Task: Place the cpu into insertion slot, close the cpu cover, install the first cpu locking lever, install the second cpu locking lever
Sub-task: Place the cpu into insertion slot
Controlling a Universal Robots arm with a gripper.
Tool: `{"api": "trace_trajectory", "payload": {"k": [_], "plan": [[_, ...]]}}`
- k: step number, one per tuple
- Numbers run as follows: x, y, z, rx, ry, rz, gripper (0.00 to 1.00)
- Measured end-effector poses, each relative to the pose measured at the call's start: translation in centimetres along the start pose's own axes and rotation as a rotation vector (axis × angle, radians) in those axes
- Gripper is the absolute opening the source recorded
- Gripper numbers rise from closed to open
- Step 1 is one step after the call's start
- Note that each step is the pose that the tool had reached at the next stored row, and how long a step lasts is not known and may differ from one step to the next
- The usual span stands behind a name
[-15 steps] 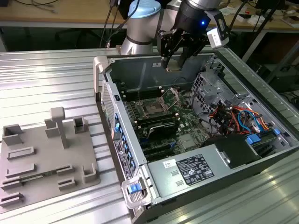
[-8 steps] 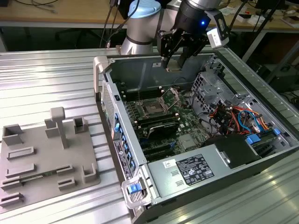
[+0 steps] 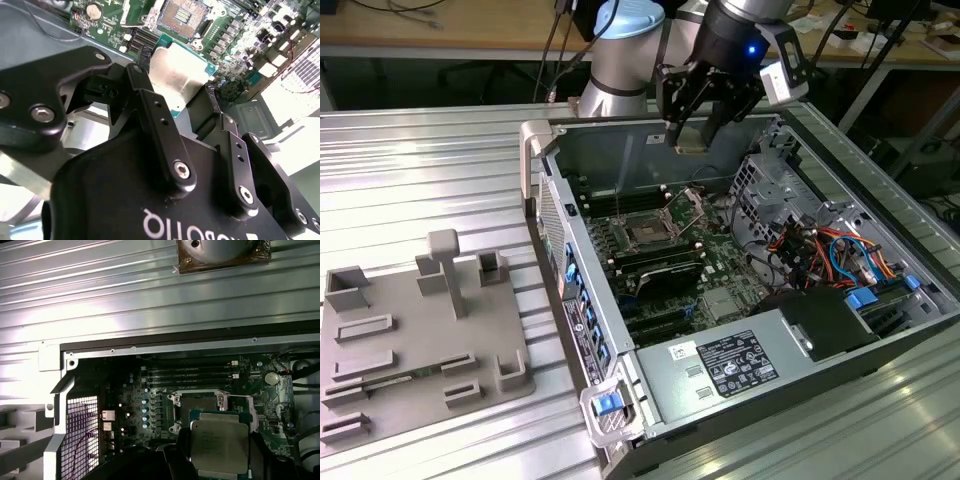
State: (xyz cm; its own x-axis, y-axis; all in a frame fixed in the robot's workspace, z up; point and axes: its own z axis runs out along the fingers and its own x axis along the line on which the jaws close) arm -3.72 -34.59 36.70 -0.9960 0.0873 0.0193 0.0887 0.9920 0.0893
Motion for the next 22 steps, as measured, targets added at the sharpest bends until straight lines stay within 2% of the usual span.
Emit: {"api": "trace_trajectory", "payload": {"k": [1,3,16,22], "plan": [[0.0,0.0,0.05,-0.0004,-0.0018,0.021,0.55],[0.03,-0.01,0.06,-0.0006,-0.0031,0.035,0.55],[0.04,-0.01,0.07,-0.0008,-0.0038,0.042,0.55],[0.37,-0.04,0.08,-0.0013,-0.0057,0.063,0.55]]}}
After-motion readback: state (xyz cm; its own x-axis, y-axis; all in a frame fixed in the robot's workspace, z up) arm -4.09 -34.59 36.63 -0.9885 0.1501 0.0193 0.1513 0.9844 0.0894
